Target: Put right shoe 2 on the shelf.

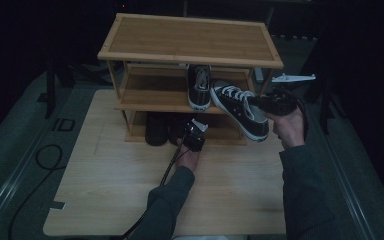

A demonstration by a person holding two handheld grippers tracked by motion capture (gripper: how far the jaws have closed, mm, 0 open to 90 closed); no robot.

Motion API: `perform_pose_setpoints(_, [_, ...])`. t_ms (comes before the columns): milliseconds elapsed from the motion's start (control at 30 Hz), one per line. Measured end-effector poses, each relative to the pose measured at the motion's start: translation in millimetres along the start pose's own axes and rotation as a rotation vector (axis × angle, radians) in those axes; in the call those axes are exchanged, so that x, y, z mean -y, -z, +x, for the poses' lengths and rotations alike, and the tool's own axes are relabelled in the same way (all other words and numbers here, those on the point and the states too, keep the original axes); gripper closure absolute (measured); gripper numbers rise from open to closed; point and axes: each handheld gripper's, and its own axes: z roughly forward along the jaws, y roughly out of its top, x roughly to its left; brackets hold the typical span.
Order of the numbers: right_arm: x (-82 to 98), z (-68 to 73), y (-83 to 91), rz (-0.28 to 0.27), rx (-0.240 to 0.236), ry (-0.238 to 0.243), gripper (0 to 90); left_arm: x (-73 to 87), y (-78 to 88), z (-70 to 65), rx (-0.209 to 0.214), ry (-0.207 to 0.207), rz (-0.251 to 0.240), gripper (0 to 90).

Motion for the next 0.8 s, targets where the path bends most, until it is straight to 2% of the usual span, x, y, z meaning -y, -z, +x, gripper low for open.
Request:
perform_pose_setpoints(67, [-0.5,-0.9,-2.5,-0.005,-0.005,-0.02,88.1,0.0,0.0,0.0,0.0,0.0,0.0,87.7])
perform_pose_setpoints(233, [-1.8,-3.1,-9.2,-0.008,0.024,-0.062,88.0,0.0,0.1,0.1,0.001,0.001,0.0,87.6])
perform_pose_setpoints(400, [-3.2,-8.1,-9.5,0.017,-0.005,-0.098,82.3,0.0,0.0,0.0,0.0,0.002,-0.001,87.6])
perform_pose_setpoints(467, [-3.8,-8.6,-9.2,0.029,0.002,-0.094,78.6,0.0,0.1,0.0,0.0,0.001,0.0,87.6])
perform_pose_setpoints(600, [-4.1,-8.0,-7.0,0.049,0.003,-0.077,76.9,0.0,0.1,0.0,0.0,0.0,0.0,87.6])
perform_pose_setpoints(800, [-4.3,-6.9,0.7,0.036,-0.009,-0.069,76.3,0.0,0.0,0.0,0.0,0.0,0.0,87.6])
